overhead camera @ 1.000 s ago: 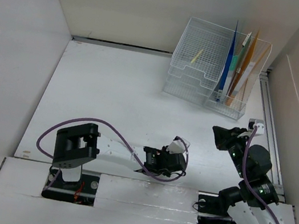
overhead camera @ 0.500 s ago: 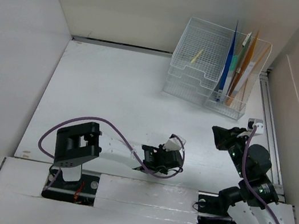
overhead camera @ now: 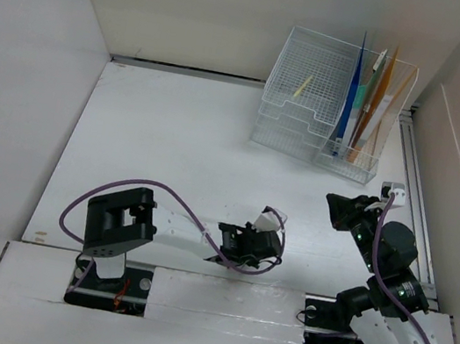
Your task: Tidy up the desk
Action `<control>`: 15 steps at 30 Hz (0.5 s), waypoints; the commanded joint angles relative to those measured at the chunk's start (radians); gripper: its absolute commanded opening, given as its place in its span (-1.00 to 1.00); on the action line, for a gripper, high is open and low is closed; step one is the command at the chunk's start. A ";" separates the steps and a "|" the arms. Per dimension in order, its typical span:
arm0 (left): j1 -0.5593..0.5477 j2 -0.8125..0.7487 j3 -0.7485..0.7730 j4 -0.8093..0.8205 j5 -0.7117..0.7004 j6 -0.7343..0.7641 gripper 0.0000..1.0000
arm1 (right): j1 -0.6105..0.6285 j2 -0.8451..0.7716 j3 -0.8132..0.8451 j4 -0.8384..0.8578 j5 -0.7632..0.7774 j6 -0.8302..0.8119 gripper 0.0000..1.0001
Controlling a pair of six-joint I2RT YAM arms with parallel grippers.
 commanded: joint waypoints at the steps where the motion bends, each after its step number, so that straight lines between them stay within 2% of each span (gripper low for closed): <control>1: -0.006 -0.037 0.044 -0.058 -0.029 0.011 -1.00 | 0.008 -0.002 0.015 0.041 -0.001 -0.005 -0.71; 9: 0.023 -0.157 0.231 -0.137 -0.114 0.079 -1.00 | 0.008 -0.007 0.027 0.033 -0.001 -0.004 -0.72; 13: 0.129 -0.185 0.340 -0.107 -0.089 0.145 -1.00 | 0.008 -0.014 0.021 0.024 -0.001 -0.002 -0.72; 15: 0.229 -0.189 0.383 -0.068 -0.040 0.184 -1.00 | 0.008 -0.016 0.018 0.019 -0.001 -0.001 -0.72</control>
